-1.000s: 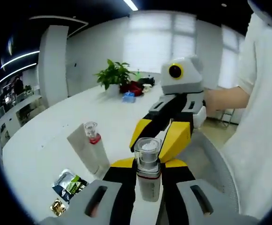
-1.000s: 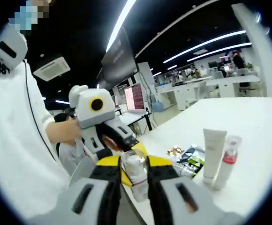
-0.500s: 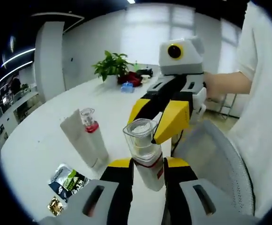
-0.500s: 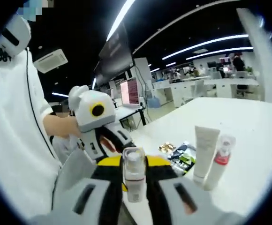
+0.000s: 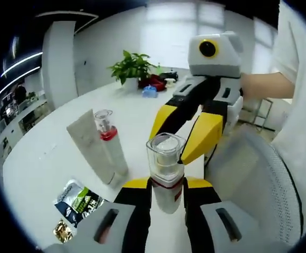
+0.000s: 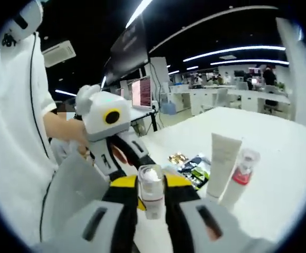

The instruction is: Arrange the skincare products in the storage area until every visible bottle or jar stands upright without overlapping.

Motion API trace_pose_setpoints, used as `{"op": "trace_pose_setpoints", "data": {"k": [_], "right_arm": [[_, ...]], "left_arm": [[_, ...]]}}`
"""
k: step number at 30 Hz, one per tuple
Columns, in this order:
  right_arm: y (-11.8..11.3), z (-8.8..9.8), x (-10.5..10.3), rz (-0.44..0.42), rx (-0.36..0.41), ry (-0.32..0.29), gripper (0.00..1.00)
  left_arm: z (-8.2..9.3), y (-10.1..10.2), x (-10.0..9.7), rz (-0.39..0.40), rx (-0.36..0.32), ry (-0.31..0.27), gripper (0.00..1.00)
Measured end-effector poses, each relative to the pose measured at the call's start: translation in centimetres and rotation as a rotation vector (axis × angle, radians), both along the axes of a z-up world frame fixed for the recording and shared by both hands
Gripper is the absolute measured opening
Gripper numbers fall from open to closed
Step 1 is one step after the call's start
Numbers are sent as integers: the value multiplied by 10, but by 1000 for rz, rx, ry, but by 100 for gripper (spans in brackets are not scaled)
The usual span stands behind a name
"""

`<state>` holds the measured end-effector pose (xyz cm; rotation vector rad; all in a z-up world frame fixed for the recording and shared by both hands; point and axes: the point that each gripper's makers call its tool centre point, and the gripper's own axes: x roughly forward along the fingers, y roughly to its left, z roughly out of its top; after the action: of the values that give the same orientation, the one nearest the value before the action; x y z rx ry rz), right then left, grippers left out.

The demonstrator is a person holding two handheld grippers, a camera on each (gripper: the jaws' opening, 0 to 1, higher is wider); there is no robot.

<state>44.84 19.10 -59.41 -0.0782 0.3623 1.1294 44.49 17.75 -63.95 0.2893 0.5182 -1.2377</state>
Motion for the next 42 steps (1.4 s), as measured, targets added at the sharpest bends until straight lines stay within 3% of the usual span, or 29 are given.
{"op": "trace_pose_setpoints", "data": {"k": [15, 31, 42], "right_arm": [[-6, -49, 17, 59, -154, -14, 19], [-22, -83, 29, -116, -200, 26, 23], [-39, -83, 46, -224, -192, 25, 23]], "left_arm": [[-45, -12, 19, 198, 22, -48, 20], [-66, -31, 29, 273, -5, -64, 20], [-66, -43, 46, 279, -33, -82, 20]]}}
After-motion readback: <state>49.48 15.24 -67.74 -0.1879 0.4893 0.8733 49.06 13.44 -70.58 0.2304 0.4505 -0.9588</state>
